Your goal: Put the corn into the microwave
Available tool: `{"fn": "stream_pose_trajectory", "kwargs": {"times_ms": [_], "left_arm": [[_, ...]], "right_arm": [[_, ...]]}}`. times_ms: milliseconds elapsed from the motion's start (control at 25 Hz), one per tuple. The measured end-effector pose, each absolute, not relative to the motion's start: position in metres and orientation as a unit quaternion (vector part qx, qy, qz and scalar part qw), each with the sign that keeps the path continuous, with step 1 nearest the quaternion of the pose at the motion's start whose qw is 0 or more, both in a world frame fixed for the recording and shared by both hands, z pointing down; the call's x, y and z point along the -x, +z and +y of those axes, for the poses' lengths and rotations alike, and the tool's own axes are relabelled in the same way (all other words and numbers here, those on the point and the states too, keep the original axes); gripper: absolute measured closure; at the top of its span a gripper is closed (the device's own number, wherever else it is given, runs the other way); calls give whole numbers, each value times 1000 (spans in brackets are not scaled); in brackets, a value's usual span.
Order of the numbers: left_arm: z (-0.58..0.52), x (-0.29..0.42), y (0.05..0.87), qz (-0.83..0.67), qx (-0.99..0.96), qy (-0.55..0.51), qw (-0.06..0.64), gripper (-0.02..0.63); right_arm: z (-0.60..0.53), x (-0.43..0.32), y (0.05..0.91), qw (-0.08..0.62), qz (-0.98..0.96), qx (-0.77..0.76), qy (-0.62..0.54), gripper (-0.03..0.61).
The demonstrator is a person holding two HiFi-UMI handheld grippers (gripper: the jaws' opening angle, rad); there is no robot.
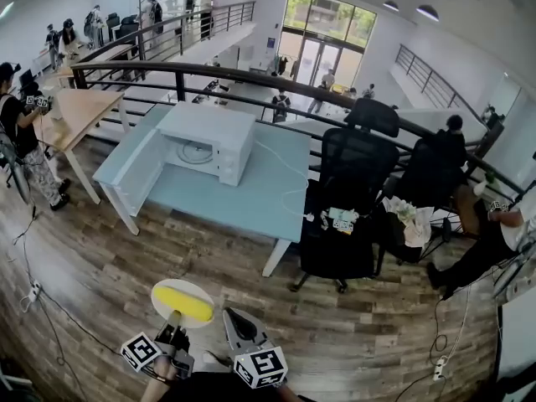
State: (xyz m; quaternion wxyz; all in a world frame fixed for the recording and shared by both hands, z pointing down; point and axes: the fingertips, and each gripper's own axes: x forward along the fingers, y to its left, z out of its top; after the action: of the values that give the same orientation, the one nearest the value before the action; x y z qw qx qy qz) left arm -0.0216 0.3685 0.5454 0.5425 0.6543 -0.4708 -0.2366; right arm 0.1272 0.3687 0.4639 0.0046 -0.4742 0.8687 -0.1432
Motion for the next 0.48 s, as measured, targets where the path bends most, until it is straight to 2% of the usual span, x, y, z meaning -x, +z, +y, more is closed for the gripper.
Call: {"fn": "stream_pose_trajectory", "kwargs": {"times_ms": [480], "left_arm": [[366, 42, 562, -472, -639, -235, 560, 580]], "right_arm": [[366, -108, 470, 0, 868, 478, -138, 571]]}}
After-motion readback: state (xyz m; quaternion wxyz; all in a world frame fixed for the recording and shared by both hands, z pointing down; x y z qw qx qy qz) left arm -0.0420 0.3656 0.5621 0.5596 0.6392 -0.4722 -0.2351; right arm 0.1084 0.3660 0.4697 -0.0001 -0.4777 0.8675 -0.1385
